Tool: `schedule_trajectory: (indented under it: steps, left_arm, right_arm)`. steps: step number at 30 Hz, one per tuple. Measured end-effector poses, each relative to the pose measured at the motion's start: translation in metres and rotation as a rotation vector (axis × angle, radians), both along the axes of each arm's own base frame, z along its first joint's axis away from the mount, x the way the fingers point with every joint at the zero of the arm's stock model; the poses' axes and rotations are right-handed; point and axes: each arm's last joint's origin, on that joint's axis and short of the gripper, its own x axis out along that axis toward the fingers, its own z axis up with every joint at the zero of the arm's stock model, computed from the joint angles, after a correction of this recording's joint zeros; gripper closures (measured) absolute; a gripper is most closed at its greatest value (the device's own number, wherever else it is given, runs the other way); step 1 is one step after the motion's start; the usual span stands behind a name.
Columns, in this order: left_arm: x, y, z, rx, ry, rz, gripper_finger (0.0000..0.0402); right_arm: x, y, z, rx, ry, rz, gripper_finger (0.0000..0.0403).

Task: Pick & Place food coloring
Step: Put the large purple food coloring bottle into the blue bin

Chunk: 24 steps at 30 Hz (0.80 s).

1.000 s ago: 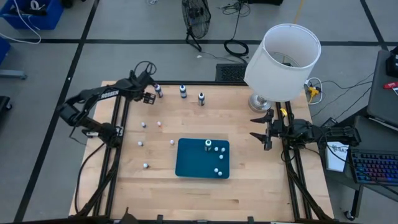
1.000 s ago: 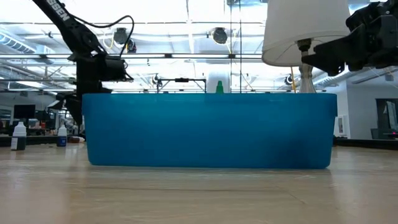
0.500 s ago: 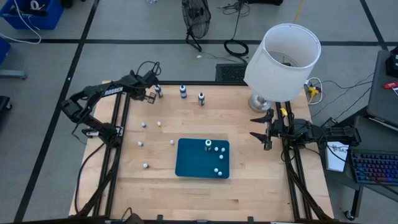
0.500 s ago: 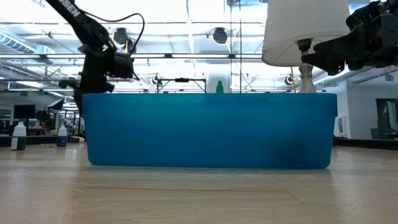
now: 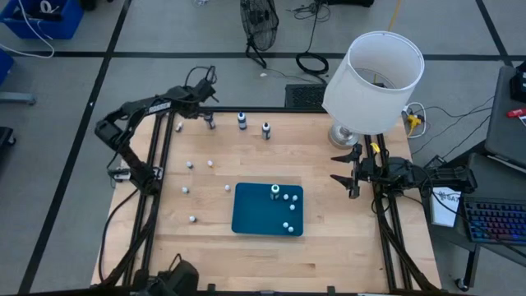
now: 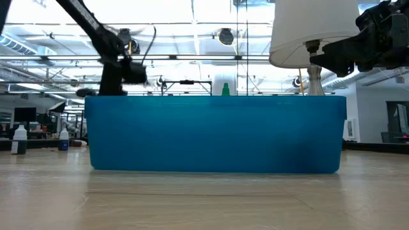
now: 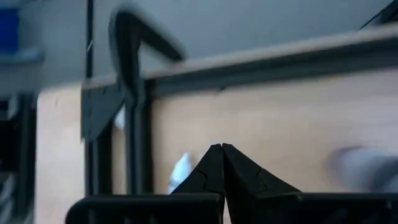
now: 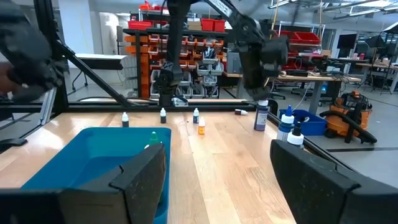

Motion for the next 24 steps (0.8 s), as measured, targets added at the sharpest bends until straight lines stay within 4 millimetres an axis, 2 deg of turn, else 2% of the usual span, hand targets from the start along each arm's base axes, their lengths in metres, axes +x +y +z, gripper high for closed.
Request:
schedule_trajectory:
  steps: [4,9,18,24]
  left_arm:
    - [-0.009,0.005,-0.021,-0.09,0.036,0.1,0.04]
    - [-0.009,0.004,-0.026,-0.091,0.049,0.119,0.0401]
    - [-0.004,-0.016,0.0,-0.047,0.052,0.007,0.0401]
    - [0.005,-0.028,0.019,-0.018,-0.024,-0.102,0.04]
  right_arm:
    - [0.0,0.0,0.0,0.0,0.0,0.0,0.0128]
    - [0.0,0.0,0.0,0.0,-0.001,0.001,0.0127]
    - [0.0,0.0,0.0,0.0,-0.002,0.001,0.0131]
    - [0.0,0.0,0.0,0.0,-0.001,0.001,0.013]
